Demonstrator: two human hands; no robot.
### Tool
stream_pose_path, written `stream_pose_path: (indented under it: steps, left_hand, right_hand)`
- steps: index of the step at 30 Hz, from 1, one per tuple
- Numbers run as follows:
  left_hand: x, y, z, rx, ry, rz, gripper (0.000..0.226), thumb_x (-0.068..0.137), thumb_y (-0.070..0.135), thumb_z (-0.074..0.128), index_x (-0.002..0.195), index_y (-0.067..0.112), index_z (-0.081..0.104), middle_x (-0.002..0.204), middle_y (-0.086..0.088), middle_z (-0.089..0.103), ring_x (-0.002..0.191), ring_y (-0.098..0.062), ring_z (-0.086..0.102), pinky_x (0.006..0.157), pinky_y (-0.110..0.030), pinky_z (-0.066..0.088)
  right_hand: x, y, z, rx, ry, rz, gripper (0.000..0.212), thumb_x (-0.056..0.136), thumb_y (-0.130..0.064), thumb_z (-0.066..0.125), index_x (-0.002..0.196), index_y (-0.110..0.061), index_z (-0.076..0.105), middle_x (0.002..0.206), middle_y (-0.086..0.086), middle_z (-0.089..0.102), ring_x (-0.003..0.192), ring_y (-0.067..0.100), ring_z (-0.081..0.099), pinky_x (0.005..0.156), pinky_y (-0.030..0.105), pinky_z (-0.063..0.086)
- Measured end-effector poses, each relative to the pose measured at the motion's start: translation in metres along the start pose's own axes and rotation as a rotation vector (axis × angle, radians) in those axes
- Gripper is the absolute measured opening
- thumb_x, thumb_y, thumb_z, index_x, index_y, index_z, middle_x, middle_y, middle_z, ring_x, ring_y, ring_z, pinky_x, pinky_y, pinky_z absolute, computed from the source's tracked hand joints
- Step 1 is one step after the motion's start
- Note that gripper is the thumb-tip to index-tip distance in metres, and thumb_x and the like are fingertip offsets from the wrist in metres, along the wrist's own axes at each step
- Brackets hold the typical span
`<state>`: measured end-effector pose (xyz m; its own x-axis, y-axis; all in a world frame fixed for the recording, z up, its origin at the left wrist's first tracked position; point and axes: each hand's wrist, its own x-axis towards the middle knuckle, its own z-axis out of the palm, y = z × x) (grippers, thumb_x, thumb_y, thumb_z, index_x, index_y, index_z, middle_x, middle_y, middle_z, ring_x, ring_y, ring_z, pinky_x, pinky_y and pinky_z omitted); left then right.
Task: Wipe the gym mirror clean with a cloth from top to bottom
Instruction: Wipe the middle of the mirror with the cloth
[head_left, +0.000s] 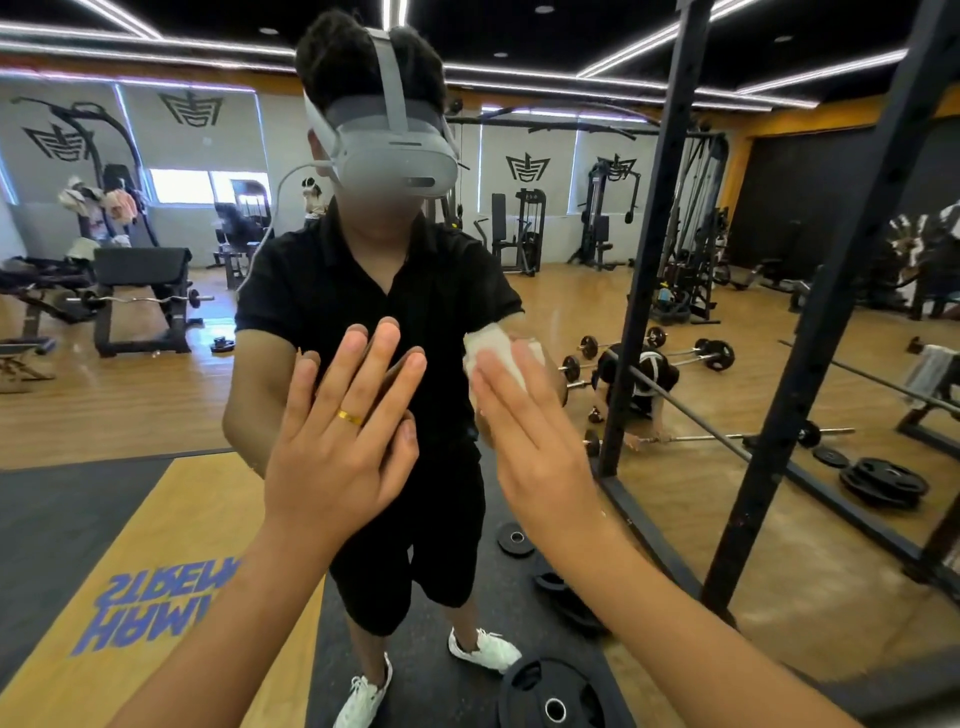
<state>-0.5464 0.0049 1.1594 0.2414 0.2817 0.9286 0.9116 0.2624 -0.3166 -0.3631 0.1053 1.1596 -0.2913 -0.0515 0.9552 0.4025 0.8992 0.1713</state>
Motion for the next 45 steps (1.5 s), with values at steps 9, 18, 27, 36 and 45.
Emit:
stream_pose_path:
  steps: [9,18,27,36,45]
  left_hand:
    - [0.002,0.001,0.0,-0.073,0.019,-0.011,0.057,0.102,0.025,0.051,0.157,0.016,0.041,0.164,-0.011,0.035,0.152,-0.03,0.033,0.122,-0.054,0.028]
    - [-0.001,-0.003,-0.001,-0.052,-0.016,0.019,0.059,0.105,0.029,0.044,0.161,0.016,0.031,0.167,-0.01,0.027,0.155,-0.029,0.027,0.122,-0.054,0.028]
    - [-0.001,-0.002,-0.003,-0.066,-0.025,0.006,0.059,0.105,0.028,0.043,0.161,0.016,0.03,0.168,-0.01,0.026,0.155,-0.029,0.025,0.123,-0.053,0.025]
    - [0.0,-0.002,-0.001,-0.026,-0.04,0.012,0.058,0.104,0.027,0.047,0.16,0.016,0.034,0.167,-0.011,0.028,0.155,-0.03,0.026,0.124,-0.054,0.023]
    - [0.005,-0.004,-0.025,-0.2,-0.074,-0.021,0.057,0.1,0.019,0.052,0.155,0.01,0.041,0.166,-0.015,0.027,0.156,-0.03,0.021,0.126,-0.053,0.014]
  right_hand:
    - [0.042,0.029,-0.007,-0.089,0.269,0.352,0.036,0.107,-0.004,0.046,0.142,0.002,0.055,0.151,0.011,0.048,0.147,0.037,0.036,0.125,0.036,0.029]
    - [0.008,0.008,-0.002,-0.14,0.036,0.047,0.045,0.103,0.007,0.056,0.147,-0.003,0.05,0.157,0.007,0.04,0.149,0.036,0.037,0.119,0.046,0.04]
    - [-0.001,-0.02,0.016,-0.092,0.208,0.358,0.038,0.107,-0.004,0.046,0.144,0.0,0.052,0.152,0.01,0.046,0.149,0.036,0.035,0.122,0.04,0.035]
    - [0.03,0.036,-0.001,-0.143,0.319,0.28,0.033,0.108,-0.004,0.045,0.137,0.003,0.059,0.146,0.009,0.05,0.141,0.041,0.044,0.123,0.035,0.032]
    - [0.037,0.038,-0.003,-0.011,0.366,0.281,0.035,0.112,-0.015,0.044,0.13,0.008,0.064,0.141,0.014,0.055,0.138,0.044,0.047,0.122,0.041,0.037]
